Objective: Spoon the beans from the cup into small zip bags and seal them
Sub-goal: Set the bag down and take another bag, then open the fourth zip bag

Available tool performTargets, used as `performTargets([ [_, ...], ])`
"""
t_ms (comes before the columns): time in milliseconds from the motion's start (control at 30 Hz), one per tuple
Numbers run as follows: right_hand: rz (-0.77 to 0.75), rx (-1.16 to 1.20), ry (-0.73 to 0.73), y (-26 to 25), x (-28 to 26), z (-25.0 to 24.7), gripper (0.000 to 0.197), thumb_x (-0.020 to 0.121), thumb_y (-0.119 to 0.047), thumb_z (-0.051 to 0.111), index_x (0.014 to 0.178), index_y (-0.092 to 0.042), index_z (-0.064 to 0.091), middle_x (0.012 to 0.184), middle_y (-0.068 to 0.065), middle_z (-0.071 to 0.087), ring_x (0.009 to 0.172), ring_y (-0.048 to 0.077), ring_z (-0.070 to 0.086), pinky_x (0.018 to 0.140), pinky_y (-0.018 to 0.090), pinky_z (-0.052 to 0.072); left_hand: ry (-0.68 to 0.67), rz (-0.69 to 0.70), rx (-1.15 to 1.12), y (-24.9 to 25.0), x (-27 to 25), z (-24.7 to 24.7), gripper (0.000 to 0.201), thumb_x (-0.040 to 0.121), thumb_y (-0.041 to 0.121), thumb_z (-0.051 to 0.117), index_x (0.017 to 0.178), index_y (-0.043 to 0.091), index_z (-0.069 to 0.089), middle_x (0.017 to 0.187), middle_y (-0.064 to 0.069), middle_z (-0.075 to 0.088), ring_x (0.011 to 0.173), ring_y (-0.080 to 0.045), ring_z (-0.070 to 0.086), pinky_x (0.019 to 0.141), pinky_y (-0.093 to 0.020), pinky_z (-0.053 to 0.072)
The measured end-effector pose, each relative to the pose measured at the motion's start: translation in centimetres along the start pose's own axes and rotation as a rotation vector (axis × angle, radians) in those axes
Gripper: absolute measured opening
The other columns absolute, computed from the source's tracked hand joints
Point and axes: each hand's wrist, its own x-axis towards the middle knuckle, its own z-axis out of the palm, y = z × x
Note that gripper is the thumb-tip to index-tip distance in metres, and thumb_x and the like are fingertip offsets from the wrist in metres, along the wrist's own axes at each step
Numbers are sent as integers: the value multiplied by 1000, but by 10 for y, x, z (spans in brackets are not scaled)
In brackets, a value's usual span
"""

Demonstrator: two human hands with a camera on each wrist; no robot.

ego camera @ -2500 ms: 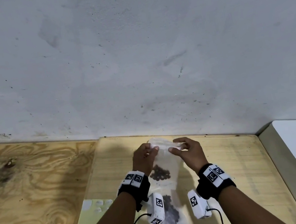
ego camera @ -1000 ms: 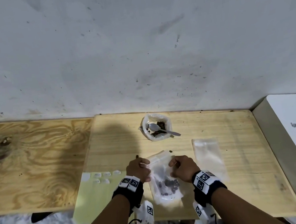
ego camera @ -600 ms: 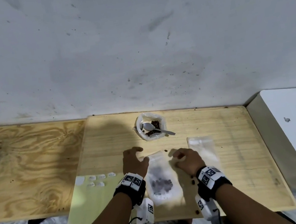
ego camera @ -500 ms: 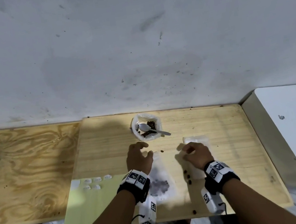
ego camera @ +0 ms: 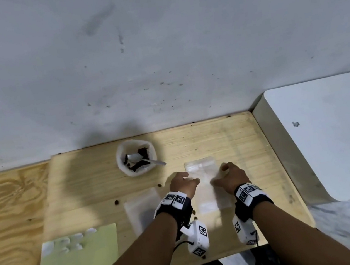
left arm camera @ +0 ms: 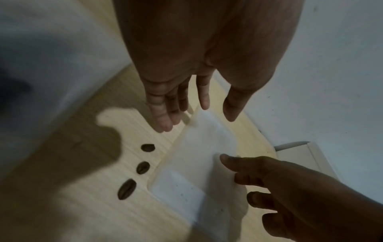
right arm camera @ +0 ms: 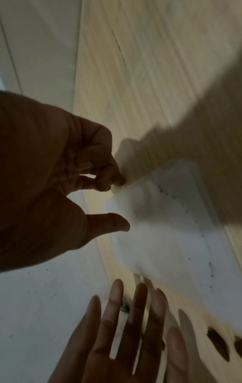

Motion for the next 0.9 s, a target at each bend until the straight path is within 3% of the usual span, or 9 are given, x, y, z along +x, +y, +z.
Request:
performTargets([
  [200, -61, 168, 5, 9, 10, -4, 21, 70, -12, 81, 84, -18, 67, 84, -3, 66, 78, 17, 61, 61, 22, 46, -11, -17, -42, 3, 7, 2, 42, 80, 26, 72, 119, 16, 61, 118, -5, 62, 109, -25, 60, 96, -44, 52],
  [300, -125, 248, 0, 12, 12, -10, 13, 74, -2, 77, 80, -11, 70, 85, -2, 68, 86, 17, 64, 70, 18, 44, -22, 8, -44, 2, 9, 0, 31, 81, 23, 71, 111, 21, 62, 114, -4, 64, 98, -22, 61, 93, -38, 53],
  [433, -148, 446, -139, 9, 1, -31, 17, 81, 4, 71, 77, -11, 63, 68, -2, 57, 49, 6, 46, 41, 16, 34, -14, 118, -50, 4, 6, -7, 29, 79, 18, 72, 106, 25, 63, 114, -2, 62, 98, -18, 61, 81, -28, 48],
  [500, -152, 458, -254, 12, -1, -41, 23, 82, 0, 70, 72, -19, 61, 62, -2, 50, 46, 10, 31, 46, 20, 20, 8, 206, -78, 6, 0, -12, 27, 79, 15, 72, 103, 25, 64, 113, 1, 61, 97, -16, 61, 79, -25, 45],
  [600, -186, 485, -373, 8, -8, -44, 38, 83, 1, 71, 62, -25, 53, 58, -3, 36, 49, 12, 24, 51, 24, 16, 37, 341, -124, 10, -9, -25, 24, 80, 9, 70, 97, 26, 65, 105, -1, 62, 86, -16, 64, 73, -27, 51],
  [667, -218, 436, -402, -7, -21, -44, 33, 81, 3, 73, 70, -22, 54, 61, -2, 34, 47, 11, 27, 46, 21, 20, 85, 418, -99, 13, -12, -37, 24, 82, 5, 66, 92, 27, 66, 96, -3, 65, 80, -19, 65, 72, -27, 52],
  [733, -299, 397, -341, -27, -36, -41, 28, 80, 7, 73, 94, -14, 59, 71, -1, 47, 50, 6, 44, 41, 16, 34, 104, 494, -49, 13, -14, -51, 27, 82, 1, 62, 88, 27, 66, 84, 1, 64, 71, -10, 63, 67, -20, 49],
  [800, -408, 386, -189, -46, -40, -35, 34, 78, 4, 76, 105, -13, 65, 85, -3, 65, 73, 8, 62, 55, 11, 48, 66, 580, 25, 13, -16, -67, 31, 80, -5, 58, 86, 24, 67, 76, 6, 62, 59, 2, 56, 57, -10, 41],
  [900, -523, 248, -219, -75, -46, -25, 26, 75, 3, 76, 92, -18, 75, 82, 3, 74, 84, 16, 68, 87, 31, 56, 11, 698, 142, 10, -22, -94, 29, 78, -5, 58, 87, 20, 70, 71, 3, 62, 53, 1, 53, 56, -17, 46],
])
